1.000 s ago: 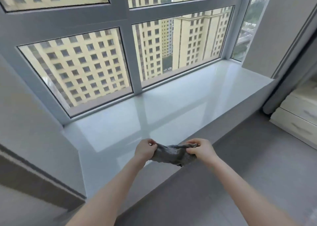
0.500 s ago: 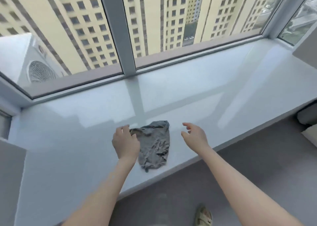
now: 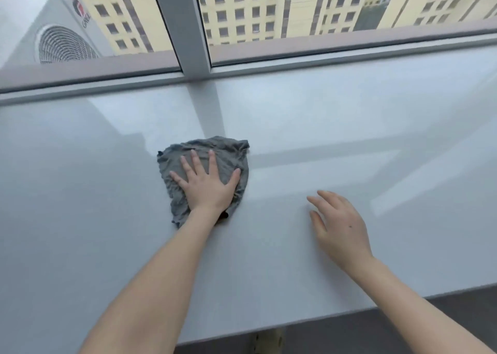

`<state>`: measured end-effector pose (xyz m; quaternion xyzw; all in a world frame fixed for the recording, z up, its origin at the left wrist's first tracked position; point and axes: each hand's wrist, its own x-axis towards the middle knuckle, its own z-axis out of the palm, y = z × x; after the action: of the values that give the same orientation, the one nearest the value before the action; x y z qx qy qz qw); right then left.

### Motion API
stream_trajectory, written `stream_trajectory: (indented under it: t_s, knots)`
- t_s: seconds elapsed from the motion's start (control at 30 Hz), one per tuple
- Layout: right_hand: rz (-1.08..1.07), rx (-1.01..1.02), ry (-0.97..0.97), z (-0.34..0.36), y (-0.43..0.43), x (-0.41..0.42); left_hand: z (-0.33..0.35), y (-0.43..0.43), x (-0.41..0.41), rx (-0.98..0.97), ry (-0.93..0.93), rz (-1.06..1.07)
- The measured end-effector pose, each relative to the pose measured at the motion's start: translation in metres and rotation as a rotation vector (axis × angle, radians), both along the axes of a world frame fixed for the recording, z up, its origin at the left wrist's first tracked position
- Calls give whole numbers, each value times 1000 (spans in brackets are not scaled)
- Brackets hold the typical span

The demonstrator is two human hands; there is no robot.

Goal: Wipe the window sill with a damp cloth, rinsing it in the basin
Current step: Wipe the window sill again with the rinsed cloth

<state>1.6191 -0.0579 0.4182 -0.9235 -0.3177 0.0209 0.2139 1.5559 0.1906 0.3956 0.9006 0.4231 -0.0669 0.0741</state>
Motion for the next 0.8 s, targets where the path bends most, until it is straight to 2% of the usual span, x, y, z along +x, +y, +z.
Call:
stream_trajectory:
  t_s: [0.1, 0.2, 0.27, 0.33, 0.4, 0.43, 0.47, 0.57, 0.63, 0.7, 0.8]
  knots:
    - [3, 51, -27, -2, 10, 44, -3, -12, 39, 30, -1, -154]
    - [-20, 63, 10, 1, 24, 79, -5, -67, 18, 14, -45, -508]
    - [-8, 101, 53, 6, 38, 87, -1, -76, 8, -44, -38, -602]
    - [75, 155, 53, 11, 55, 79, 14, -59, 15, -229, -153, -547]
    - [207, 156, 11, 13, 71, 61, 35, -35, 23, -496, -501, -293]
    - [288, 103, -7, 10, 81, 50, 44, -21, 24, -492, -639, -179]
    - [385, 19, -12, 4, 92, 40, 49, -7, 22, -400, -691, -122]
    - [723, -235, -53, -20, 121, 30, 43, 26, 15, -189, -558, -99]
    - [854, -290, -132, -28, 131, 68, 28, 36, 16, -118, -451, -117]
    - [751, -348, -165, -30, 138, 137, 14, 41, 24, -73, -394, -87]
    - [410, -460, -118, -27, 144, 219, 3, 48, 46, -39, -326, 0]
